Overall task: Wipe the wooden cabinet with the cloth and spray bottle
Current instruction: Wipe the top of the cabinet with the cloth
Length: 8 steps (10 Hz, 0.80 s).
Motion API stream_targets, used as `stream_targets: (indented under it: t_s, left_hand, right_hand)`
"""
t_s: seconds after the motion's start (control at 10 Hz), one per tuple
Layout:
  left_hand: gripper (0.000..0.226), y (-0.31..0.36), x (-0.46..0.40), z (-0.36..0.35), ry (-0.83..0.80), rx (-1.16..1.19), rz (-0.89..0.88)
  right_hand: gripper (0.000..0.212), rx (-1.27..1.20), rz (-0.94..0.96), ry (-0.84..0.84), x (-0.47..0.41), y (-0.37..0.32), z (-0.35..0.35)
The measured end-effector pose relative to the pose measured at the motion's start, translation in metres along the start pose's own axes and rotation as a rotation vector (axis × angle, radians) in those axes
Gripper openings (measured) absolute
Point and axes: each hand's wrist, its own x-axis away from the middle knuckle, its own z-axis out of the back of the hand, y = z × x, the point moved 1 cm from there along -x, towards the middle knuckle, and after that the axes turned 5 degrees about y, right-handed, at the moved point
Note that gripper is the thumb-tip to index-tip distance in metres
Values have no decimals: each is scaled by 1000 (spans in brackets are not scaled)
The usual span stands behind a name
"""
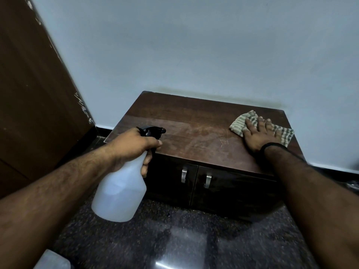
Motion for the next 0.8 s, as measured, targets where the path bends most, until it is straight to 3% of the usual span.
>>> stream_targets:
  t_s: [0.8]
  left_hand:
    - [17, -4, 9, 19, 43, -17, 16]
  right_hand:
    - [59, 8, 13, -12, 8, -18, -1]
